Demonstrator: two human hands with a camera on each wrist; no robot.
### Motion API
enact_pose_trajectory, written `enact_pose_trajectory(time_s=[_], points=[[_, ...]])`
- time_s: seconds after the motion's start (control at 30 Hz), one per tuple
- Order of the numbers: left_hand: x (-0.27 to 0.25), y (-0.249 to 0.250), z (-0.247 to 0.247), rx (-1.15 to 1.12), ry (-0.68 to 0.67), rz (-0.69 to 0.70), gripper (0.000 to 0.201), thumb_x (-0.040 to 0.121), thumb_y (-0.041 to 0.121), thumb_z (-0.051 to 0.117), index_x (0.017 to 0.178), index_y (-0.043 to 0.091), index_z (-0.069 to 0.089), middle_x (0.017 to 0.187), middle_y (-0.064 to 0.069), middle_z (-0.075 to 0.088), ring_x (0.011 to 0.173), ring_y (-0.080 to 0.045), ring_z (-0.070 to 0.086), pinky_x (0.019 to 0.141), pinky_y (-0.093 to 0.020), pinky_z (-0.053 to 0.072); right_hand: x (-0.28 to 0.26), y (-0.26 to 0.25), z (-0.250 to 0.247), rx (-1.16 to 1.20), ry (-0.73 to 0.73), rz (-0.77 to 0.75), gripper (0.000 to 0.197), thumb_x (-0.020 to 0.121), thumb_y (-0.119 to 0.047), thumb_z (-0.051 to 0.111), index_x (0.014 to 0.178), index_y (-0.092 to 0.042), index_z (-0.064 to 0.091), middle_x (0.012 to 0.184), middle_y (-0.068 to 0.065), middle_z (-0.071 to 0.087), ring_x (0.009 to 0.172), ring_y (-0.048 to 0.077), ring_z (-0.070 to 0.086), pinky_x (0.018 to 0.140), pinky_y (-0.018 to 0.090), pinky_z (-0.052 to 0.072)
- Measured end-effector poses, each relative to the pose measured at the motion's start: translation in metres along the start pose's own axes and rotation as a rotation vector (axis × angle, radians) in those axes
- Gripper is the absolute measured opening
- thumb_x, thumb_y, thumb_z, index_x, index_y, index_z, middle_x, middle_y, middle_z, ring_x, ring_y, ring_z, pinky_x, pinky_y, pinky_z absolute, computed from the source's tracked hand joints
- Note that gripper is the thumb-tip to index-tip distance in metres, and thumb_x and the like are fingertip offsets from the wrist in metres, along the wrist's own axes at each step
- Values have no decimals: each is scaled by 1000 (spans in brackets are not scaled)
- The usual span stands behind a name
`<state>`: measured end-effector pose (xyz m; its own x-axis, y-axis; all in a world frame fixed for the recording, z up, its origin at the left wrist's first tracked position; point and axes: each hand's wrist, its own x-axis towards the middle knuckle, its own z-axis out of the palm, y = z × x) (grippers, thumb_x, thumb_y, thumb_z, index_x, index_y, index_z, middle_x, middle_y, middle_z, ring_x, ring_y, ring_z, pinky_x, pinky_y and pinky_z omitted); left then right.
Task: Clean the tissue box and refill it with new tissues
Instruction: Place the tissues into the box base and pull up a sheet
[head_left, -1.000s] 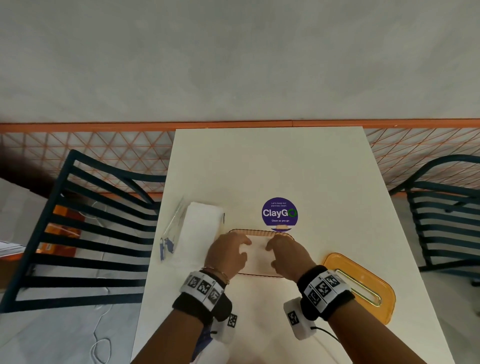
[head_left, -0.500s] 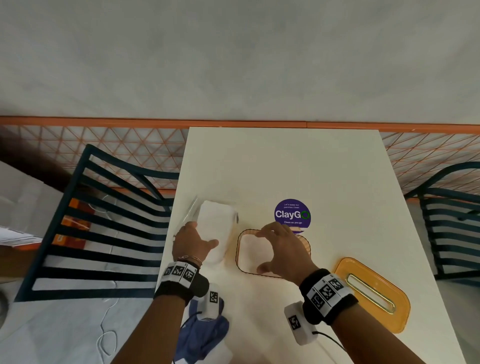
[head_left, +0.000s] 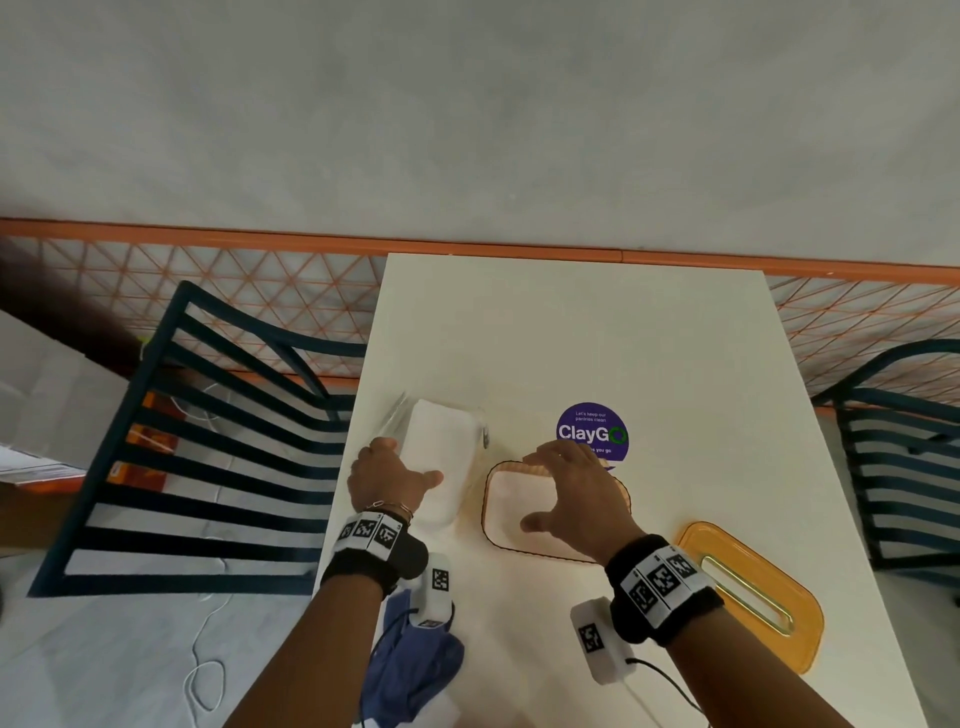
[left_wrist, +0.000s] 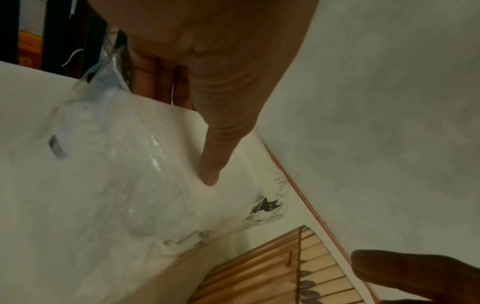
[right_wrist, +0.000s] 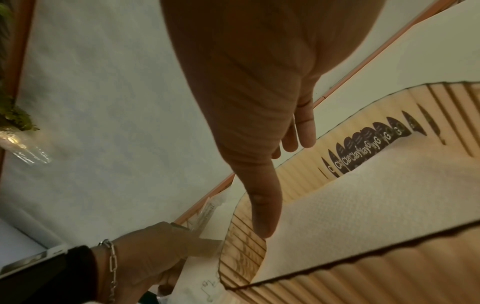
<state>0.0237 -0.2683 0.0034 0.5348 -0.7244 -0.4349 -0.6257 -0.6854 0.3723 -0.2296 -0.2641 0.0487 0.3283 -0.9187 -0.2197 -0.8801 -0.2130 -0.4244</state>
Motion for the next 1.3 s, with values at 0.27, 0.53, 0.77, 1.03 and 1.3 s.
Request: enact_pose_trajectory(time_s=[0.27,0.53,0.77,1.03,1.3], points=[[-7,-2,-2,-149,8,64,54,66,38,85,114,22,67,112,-3,65,96,-24,65,87,-41,58,9,-5,2,27,38,-23,81,61,-47,91,133,-29,59,137,-7,52,128,17,45,107,26,36],[-29,-5,-23,-391,-48,190,21,73,25,82,92,26,70,82,14,72,79,-4,68,71,-23,55,42,-34,-7,162,-5,-35,98,61,-41,93,145,-27,44,140,-5,51,127,17,47,105,31,41],[-41,-11,-72,-480,-35,361,19,71,20,88,81,29,75,74,19,73,70,0,69,59,-11,52,82,-48,5,613,-93,-42,110,57,-21,97,149,-29,37,144,-14,52,130,2,47,106,22,41],[-24,-24,-84,-540,-52,449,22,68,15,92,84,25,81,77,15,76,73,-5,72,63,-14,55,93,-56,38,669,-161,-41,36,68,-21,92,101,-24,79,100,-9,78,96,7,73,86,25,58],[-18,-51,-51,-824,-128,95,46,63,17,94,103,31,75,98,4,75,92,-19,72,74,-33,63,94,-61,37,704,-173,120,36,67,-41,88,97,-23,77,92,-4,78,90,17,73,81,40,59]])
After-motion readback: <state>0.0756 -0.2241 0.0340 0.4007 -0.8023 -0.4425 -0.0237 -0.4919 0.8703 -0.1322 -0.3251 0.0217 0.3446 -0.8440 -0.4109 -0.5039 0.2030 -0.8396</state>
